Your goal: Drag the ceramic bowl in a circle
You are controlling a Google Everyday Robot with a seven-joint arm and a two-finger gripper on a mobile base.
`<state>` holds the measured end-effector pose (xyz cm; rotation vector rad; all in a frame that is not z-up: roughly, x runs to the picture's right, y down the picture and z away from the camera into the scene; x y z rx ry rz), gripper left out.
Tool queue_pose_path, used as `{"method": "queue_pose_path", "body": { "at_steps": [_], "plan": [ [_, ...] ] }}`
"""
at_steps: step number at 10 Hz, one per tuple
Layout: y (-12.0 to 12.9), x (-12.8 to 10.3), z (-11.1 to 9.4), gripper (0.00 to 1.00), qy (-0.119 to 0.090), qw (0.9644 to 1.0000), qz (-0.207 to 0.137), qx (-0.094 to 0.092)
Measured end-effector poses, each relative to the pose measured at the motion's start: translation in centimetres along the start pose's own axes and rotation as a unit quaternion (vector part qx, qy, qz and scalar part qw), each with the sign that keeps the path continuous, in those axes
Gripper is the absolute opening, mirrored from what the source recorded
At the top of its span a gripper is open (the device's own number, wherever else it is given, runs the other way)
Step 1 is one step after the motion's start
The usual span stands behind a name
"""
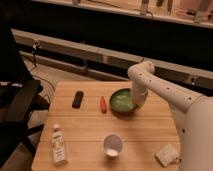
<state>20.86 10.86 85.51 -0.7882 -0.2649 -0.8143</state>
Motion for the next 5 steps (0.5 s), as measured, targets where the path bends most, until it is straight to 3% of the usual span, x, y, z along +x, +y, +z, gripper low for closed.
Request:
{"method": "queue_pose_path", "body": {
  "at_steps": [5],
  "plan": [
    [-2.5,-0.9,-0.5,0.0,0.005,0.9995,-0.03,-0.004]
  ]
}}
